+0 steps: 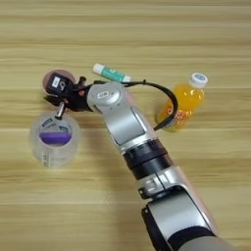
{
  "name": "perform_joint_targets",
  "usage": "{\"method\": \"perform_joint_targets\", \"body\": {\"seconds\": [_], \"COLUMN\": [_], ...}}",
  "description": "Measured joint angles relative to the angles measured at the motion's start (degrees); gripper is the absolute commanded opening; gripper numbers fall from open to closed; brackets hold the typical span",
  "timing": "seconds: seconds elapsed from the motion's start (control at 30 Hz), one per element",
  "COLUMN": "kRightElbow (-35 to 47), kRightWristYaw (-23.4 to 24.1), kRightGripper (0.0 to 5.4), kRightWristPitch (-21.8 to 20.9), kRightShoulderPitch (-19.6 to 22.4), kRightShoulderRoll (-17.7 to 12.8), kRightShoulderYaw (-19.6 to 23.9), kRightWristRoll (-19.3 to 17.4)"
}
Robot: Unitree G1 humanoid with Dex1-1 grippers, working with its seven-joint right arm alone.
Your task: Move the objects on the table
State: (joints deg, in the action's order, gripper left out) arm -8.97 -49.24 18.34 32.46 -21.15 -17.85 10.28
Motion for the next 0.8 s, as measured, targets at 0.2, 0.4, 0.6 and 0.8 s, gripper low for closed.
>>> {"method": "perform_joint_targets", "body": {"seconds": [0.2, 0.4, 0.6, 0.8], "kRightElbow": [0.1, 0.1, 0.1, 1.0], "kRightWristYaw": [0.0, 0.0, 0.1, -0.1], "kRightGripper": [0.49, 0.49, 0.49, 0.49], "kRightWristPitch": [0.1, 0.1, 0.3, 1.4], "kRightShoulderPitch": [0.0, 0.0, 0.0, 0.0], "kRightShoulderRoll": [-0.1, -0.1, -0.1, -0.9], "kRightShoulderYaw": [0.0, 0.0, 0.0, 0.4], "kRightWristRoll": [0.0, 0.0, 0.0, -0.1]}}
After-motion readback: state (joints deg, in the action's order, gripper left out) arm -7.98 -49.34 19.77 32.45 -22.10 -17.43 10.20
